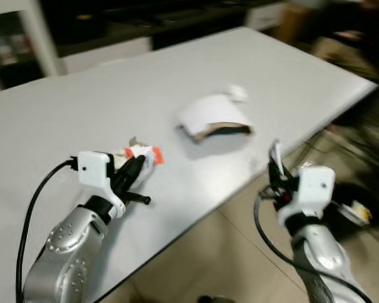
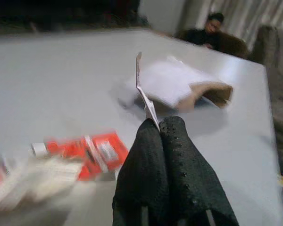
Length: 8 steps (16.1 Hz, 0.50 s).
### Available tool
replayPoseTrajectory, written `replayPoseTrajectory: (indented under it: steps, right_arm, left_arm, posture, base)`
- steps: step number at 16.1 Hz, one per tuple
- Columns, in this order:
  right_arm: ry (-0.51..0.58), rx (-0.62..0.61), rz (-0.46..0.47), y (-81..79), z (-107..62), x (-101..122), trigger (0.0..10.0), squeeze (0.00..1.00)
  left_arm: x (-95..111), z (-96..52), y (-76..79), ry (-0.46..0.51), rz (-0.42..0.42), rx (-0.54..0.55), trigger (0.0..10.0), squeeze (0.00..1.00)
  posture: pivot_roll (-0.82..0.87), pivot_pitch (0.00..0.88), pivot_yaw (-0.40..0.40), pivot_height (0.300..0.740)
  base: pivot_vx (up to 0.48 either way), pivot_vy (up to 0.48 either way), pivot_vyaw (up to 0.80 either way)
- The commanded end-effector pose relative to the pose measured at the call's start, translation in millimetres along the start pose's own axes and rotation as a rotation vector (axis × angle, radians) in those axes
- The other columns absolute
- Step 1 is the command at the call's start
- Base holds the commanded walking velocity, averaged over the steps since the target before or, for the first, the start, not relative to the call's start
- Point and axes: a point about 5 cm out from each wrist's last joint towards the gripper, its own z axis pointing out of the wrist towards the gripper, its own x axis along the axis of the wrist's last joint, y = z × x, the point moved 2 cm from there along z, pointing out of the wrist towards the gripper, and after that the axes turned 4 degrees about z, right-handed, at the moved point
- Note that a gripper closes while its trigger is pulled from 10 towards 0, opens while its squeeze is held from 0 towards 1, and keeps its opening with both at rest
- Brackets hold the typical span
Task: Picking trash to rubbish bin
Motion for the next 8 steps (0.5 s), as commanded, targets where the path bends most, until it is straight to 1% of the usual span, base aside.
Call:
replayPoseTrajectory:
  steps: [1, 2, 3, 4, 5, 6, 7, 8]
  right_arm:
    - [0.018, -0.021, -0.020, 4.1, -2.6, 6, 10.0, 0.00]
    - [0.014, -0.014, -0.024, 4.3, -3.4, 6, 10.0, 0.00]
    - [0.016, -0.006, -0.031, 4.1, -3.0, 6, 10.0, 0.00]
    - [0.016, 0.007, -0.036, 2.4, -1.0, 6, 10.0, 0.00]
    - [0.010, 0.024, -0.046, 0.9, 0.4, 3, 10.0, 0.00]
    - [0.000, 0.033, -0.041, -0.2, 0.6, -1, 10.0, 0.00]
    - [-0.014, 0.026, -0.012, -0.6, 0.6, -4, 10.0, 0.00]
    - [-0.025, 0.013, 0.015, 0.2, 1.0, -6, 10.0, 0.00]
  left_arm:
    - [8, 1.5, 0.0, 0.091, 0.068, 0.047, 10.0, 0.00]
    - [7, -0.2, 1.4, 0.112, 0.026, 0.071, 10.0, 0.00]
    - [3, -1.1, 0.5, 0.077, -0.009, 0.101, 10.0, 0.00]
    - [-2, -2.0, 6.1, 0.022, -0.018, 0.041, 10.0, 0.00]
    - [-9, -4.8, 13.0, -0.036, 0.010, -0.044, 10.0, 0.00]
    - [-15, -8.4, 15.3, -0.066, 0.014, -0.082, 10.0, 0.00]
    - [-20, -12.9, 14.4, -0.097, -0.014, -0.087, 10.0, 0.00]
    - [-23, -15.8, 12.6, -0.120, -0.011, -0.081, 10.0, 0.00]
  posture:
    - [-0.04, 0.028, -0.034, 0.740]
    - [-0.04, 0.027, -0.042, 0.740]
    - [-0.04, 0.027, -0.044, 0.740]
    - [-0.03, 0.028, -0.053, 0.740]
    - [-0.02, 0.025, -0.055, 0.740]
    - [-0.01, 0.022, -0.054, 0.740]
    - [0.00, 0.022, -0.052, 0.740]
    - [0.00, 0.020, -0.048, 0.740]
  base:
    - [0.000, 0.000, -0.80]
    - [0.000, 0.000, -0.80]
    - [0.000, 0.000, -0.80]
    - [0.000, 0.000, -0.80]
    - [0.000, 0.000, -0.80]
    - [0.000, 0.000, -0.80]
    - [0.000, 0.000, -0.80]
    - [0.000, 0.000, -0.80]
